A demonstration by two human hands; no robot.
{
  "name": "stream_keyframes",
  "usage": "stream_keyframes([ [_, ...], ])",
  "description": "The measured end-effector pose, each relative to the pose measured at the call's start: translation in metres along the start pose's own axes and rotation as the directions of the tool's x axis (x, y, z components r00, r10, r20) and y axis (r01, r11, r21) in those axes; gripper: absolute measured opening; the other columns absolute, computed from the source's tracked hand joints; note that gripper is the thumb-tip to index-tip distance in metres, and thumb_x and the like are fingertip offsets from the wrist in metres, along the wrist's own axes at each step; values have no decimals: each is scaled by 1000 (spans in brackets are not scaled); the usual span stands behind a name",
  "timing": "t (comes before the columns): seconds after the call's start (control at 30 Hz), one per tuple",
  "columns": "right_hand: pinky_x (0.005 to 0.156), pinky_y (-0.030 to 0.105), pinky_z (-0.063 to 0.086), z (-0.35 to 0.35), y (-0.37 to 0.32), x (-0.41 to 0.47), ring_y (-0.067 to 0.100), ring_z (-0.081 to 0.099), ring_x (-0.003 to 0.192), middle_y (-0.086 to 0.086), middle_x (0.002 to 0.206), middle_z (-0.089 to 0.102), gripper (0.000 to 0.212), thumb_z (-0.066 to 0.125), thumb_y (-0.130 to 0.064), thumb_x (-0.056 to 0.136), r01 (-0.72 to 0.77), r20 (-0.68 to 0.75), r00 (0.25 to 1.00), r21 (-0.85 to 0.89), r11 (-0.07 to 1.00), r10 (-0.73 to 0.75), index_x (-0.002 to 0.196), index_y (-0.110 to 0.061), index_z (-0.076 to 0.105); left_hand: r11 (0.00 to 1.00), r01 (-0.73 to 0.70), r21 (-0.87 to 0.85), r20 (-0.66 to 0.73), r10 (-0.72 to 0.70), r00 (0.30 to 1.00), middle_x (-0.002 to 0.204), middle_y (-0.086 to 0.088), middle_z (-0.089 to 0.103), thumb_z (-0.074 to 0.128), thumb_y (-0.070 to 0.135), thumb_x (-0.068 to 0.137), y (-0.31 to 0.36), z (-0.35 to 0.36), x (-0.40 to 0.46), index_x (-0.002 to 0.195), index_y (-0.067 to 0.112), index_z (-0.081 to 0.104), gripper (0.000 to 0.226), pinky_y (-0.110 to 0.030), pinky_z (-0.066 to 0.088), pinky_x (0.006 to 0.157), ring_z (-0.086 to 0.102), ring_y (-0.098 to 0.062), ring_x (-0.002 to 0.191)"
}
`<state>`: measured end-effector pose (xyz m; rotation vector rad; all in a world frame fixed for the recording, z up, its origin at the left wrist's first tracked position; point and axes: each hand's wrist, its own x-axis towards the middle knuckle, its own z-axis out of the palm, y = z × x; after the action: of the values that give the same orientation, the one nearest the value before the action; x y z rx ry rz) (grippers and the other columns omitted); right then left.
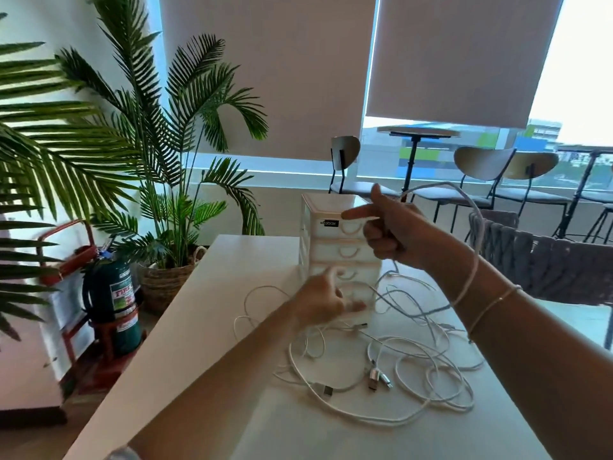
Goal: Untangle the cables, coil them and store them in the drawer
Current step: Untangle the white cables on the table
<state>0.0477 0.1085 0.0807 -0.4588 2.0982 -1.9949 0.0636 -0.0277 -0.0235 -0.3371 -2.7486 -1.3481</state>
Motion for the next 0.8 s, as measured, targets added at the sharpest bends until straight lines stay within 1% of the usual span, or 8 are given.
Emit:
stream_keyframes([
  [0.07, 35, 11, 20, 7, -1, -1, 6, 24, 29, -3, 40, 38, 59, 25, -51, 97, -34, 83, 996, 81, 996, 27, 90, -10, 67, 999, 46, -20, 67, -45, 997, 113, -10, 65, 72, 37, 78, 0, 24, 9, 143, 15, 29, 80, -25, 48, 89, 62, -19, 101],
  [0.13, 35, 12, 20, 8, -3, -3, 7, 25, 29, -2, 41, 40, 59, 25, -51, 97, -37, 115, 993, 95, 995, 26, 89, -10, 67, 997, 72, -30, 99, -69, 993, 127, -8, 59, 66, 38, 83, 2, 42, 13, 137, 15, 41, 64, -25, 46, 91, 58, -15, 105],
  [0.23, 35, 15, 24, -5, -2, -7, 9, 30, 33, 1, 50, 47, 53, 31, -49, 96, -14, 9, 1000, -78, 997, 15, 93, -9, 66, 998, 66, -8, 37, -66, 997, 109, -2, 66, 56, 35, 91, 2, 51, 19, 107, 12, 67, 29, -21, 41, 76, 59, -13, 89],
  [0.33, 45, 22, 33, -34, 19, -7, 13, 42, 50, 5, 75, 56, 35, 49, -34, 94, -74, -137, 991, -500, 863, 6, 113, -6, 58, 993, 35, -117, -34, -39, 999, 84, 3, 62, 53, 33, 93, 5, 37, 20, 96, 14, 69, 26, -21, 41, 62, 52, -8, 66],
  [0.4, 59, 24, 41, -50, 40, -6, 18, 52, 69, 10, 92, 59, 36, 62, -19, 87, -132, -136, 989, -595, 793, 62, 121, -9, 54, 969, 1, -247, -45, -12, 999, 66, 6, 52, 50, 35, 94, 11, 20, 19, 86, 17, 66, 25, -17, 37, 48, 42, -4, 51],
  [0.57, 65, 25, 37, -52, 76, -8, 13, 52, 73, -1, 78, 64, 41, 61, -5, 83, -51, -87, 996, -246, 968, 30, 123, -11, 54, 920, -176, -351, -148, 131, 980, 42, 10, 37, 48, 30, 95, 42, -8, 17, 73, 18, 60, 28, -16, 30, 37, 28, -1, 33],
  [0.67, 70, 29, 36, -44, 88, -14, 10, 54, 84, -11, 89, 66, 41, 63, -28, 70, -50, -52, 998, -293, 955, 36, 111, -28, 62, 847, -234, -477, -239, 132, 962, 52, 6, 36, 45, 29, 96, 59, -23, 16, 73, 18, 59, 29, -16, 27, 35, 26, -3, 36],
  [0.8, 78, 31, 42, -39, 98, -17, 14, 60, 92, -5, 107, 67, 37, 62, -26, 68, 14, 128, 992, -284, 959, 23, 104, -34, 63, 875, -291, -388, -289, 184, 939, 52, 5, 33, 45, 31, 96, 74, -43, 20, 71, 20, 60, 31, -16, 28, 36, 25, -5, 37],
])
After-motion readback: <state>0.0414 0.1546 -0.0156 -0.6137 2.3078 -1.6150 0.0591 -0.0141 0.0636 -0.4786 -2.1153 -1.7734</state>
